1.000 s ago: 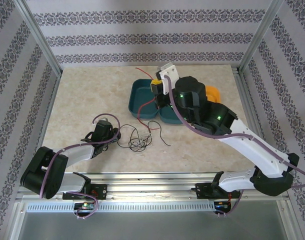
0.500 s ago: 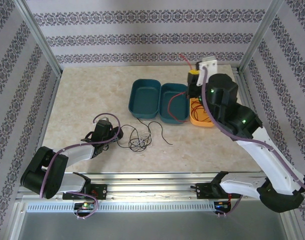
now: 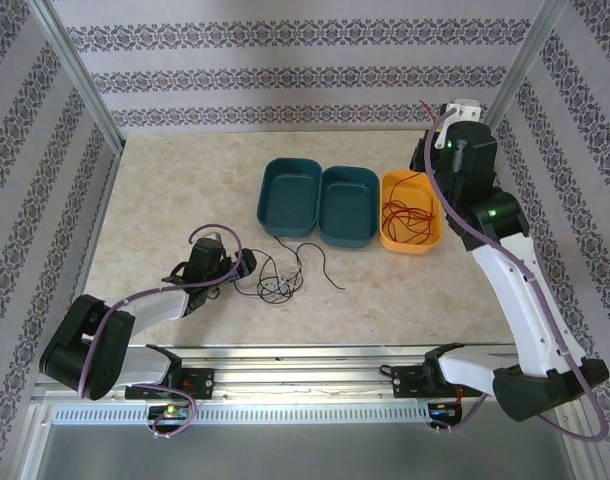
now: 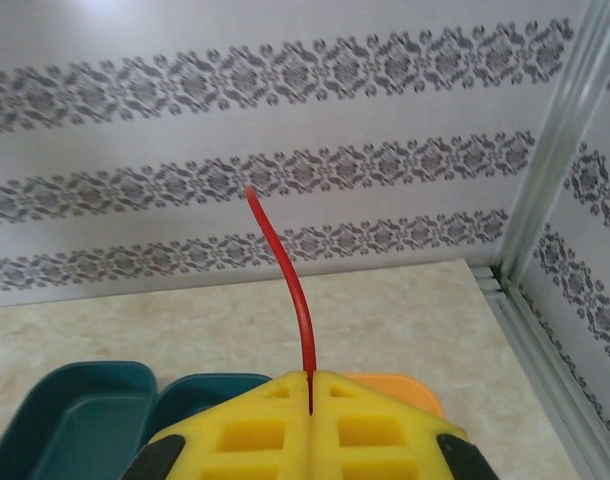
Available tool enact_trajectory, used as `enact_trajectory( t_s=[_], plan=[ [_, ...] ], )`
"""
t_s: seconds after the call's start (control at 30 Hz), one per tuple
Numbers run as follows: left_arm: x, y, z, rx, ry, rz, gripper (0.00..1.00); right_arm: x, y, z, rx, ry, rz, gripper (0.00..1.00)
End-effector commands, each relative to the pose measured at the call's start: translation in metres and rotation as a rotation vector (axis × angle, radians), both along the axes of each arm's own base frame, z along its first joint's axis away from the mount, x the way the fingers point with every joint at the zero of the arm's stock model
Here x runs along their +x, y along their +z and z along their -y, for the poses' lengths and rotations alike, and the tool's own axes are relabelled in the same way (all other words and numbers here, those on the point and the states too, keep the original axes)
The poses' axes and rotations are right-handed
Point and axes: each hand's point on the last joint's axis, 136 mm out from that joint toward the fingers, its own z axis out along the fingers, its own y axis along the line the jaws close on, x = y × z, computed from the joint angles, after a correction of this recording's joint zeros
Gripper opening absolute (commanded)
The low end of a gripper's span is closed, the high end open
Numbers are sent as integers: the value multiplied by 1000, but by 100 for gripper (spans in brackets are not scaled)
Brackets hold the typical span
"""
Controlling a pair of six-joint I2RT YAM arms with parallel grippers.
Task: Untangle the cables
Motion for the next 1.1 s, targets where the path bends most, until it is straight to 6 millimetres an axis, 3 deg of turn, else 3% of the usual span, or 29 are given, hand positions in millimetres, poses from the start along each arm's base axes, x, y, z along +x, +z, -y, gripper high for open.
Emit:
enact_trajectory(
  t_s=[0.0, 0.23, 0.6, 0.9, 1.07],
  plan=[
    [-8, -5, 1, 14, -19, -38, 99, 13, 2, 5, 42, -9, 10, 0],
    [-5, 13, -1, 30, -31, 17, 99, 38, -23, 11, 21, -67, -34, 0],
    [-7, 58, -10, 76, -56, 171, 99, 80, -66, 25, -29, -173, -112, 0],
    [-15, 67, -15, 84, -58, 221, 99, 113, -132, 56, -157, -274, -275, 0],
    [-16, 69, -16, 84, -58, 232, 99, 117, -175, 66, -170, -261, -394, 0]
  ],
)
